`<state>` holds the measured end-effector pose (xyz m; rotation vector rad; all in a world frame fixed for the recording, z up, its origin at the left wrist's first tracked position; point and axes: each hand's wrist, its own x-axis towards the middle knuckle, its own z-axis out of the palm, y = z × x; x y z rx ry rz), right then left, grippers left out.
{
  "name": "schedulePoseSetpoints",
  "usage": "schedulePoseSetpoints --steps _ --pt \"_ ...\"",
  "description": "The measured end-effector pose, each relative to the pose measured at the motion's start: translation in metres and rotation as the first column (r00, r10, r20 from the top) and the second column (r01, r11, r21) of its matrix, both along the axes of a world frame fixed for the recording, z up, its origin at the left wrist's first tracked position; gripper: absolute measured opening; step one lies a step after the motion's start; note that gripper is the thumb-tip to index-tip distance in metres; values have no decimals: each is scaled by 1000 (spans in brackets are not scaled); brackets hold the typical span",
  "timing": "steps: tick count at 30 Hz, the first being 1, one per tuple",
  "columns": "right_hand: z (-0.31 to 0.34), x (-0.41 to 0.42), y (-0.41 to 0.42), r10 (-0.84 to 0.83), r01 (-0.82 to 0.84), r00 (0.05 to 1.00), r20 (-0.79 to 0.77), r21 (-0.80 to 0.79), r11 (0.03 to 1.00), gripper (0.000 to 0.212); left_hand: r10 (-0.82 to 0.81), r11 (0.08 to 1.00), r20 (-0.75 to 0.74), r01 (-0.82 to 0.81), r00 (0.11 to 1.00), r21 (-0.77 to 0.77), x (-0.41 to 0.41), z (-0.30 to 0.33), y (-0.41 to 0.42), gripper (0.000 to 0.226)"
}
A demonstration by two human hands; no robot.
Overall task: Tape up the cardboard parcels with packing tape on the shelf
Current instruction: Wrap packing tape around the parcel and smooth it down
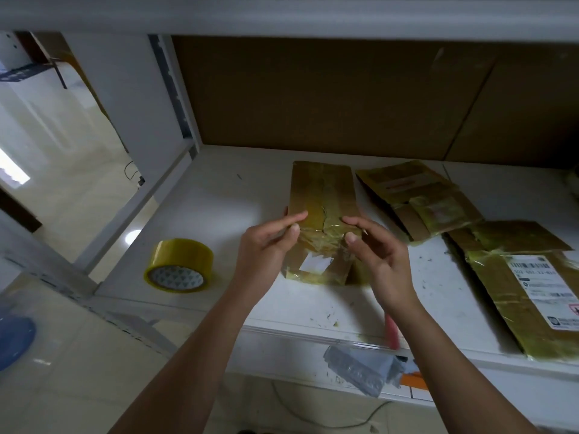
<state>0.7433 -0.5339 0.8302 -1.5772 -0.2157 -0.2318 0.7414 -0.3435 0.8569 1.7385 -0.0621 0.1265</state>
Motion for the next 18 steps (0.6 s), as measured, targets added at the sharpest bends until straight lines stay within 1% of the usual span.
schedulePoseSetpoints --steps 1,2,4,5,6,7,8,9,10,12,13,14,15,16,17,18 --pt "2 -1 2 -17 18 1000 -7 16 1000 23 -20 1000 0 20 1000 2 1 1 1 25" --pt "4 -3 5 -43 43 999 -3 1 999 23 -38 999 13 38 999 35 2 3 3 25" --pt "9 -6 9 -106 107 994 21 -93 990 25 -90 989 42 84 995 123 4 8 8 32" --pt "12 -7 10 -144 148 989 40 -154 977 27 -116 986 36 111 993 122 4 11 14 41" --pt "16 -8 10 -177 186 982 64 -211 960 31 -124 988 14 122 992 90 5 14 22 50" --pt "21 -9 10 -193 210 977 90 -255 944 37 -104 993 3 104 995 64 5 17 32 56" --pt "26 -11 9 -194 221 974 119 -288 932 43 -51 996 19 50 999 72 5 19 44 57" --pt "31 -13 11 -192 233 969 157 -317 919 49 22 993 59 -29 998 113 5 21 58 53" --pt "37 -16 14 -195 261 957 214 -343 902 51 104 977 108 -122 989 174 6 21 73 43" --pt "51 -23 27 -186 336 901 391 -360 870 45 201 890 181 -256 963 377 8 20 102 25" --pt "56 -26 39 -149 340 871 469 -357 870 39 202 834 181 -266 962 484 8 19 115 21" --pt "57 -29 54 -89 304 854 513 -353 885 33 196 789 140 -241 971 565 8 17 125 20" --pt "55 -32 73 -17 227 859 511 -352 908 29 190 759 70 -192 979 622 6 15 133 20" --pt "49 -34 93 56 126 887 458 -358 925 27 186 734 -6 -135 983 666 4 12 139 21" --pt "40 -35 113 118 32 920 373 -372 928 26 176 712 -58 -86 983 696 1 11 143 23" --pt "26 -33 131 161 -32 943 291 -404 914 26 158 712 -87 -53 984 700 -1 8 149 22"
